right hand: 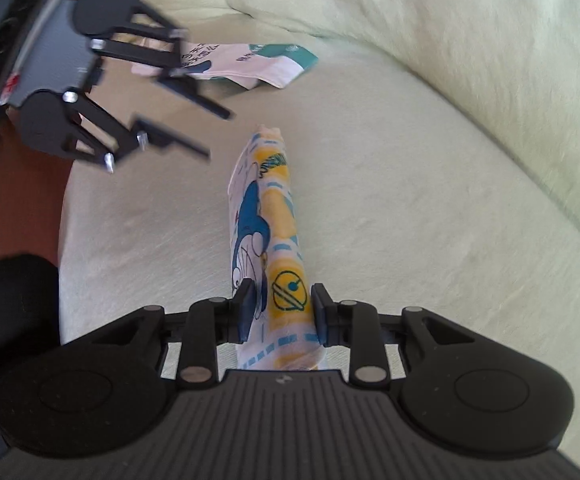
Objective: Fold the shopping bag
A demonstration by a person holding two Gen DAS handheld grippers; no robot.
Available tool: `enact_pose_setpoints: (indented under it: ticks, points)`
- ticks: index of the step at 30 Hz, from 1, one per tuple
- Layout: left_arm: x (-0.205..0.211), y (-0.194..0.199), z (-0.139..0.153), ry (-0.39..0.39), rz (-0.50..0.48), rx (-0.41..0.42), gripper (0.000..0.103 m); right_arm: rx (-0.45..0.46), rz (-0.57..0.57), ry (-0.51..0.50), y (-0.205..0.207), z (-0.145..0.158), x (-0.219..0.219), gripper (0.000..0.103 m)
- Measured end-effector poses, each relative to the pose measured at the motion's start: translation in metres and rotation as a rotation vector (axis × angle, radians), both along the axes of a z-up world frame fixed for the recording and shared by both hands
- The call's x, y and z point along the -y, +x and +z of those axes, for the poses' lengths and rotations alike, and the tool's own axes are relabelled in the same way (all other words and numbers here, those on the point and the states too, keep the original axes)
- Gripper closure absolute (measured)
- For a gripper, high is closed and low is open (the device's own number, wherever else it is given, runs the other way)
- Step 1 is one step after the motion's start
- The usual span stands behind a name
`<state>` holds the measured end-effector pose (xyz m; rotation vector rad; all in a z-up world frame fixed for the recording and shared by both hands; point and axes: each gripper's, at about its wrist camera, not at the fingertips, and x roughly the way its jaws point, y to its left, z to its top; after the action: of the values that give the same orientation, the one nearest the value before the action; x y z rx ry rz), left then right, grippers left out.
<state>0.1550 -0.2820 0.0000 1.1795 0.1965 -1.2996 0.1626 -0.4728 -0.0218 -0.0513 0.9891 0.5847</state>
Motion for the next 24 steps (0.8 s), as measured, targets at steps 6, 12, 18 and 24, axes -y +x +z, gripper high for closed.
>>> enact_pose_setpoints:
  ticks: [6, 12, 18, 24]
  points:
    - [0.031, 0.016, -0.047, 0.017, -0.013, -0.02, 0.103, -0.066, -0.06, 0.087, 0.021, -0.019, 0.031, 0.071]
    - [0.036, 0.031, -0.06, 0.011, 0.033, -0.073, 0.103, 0.135, -0.253, -0.129, 0.006, -0.018, 0.022, 0.069]
    - [0.029, 0.026, -0.063, -0.008, 0.037, -0.061, 0.103, 0.412, -0.106, -0.382, -0.077, -0.006, -0.074, 0.051]
    - [0.013, 0.018, -0.066, -0.022, -0.009, -0.003, 0.103, 0.53, 0.043, -0.837, -0.104, -0.076, -0.141, 0.065]
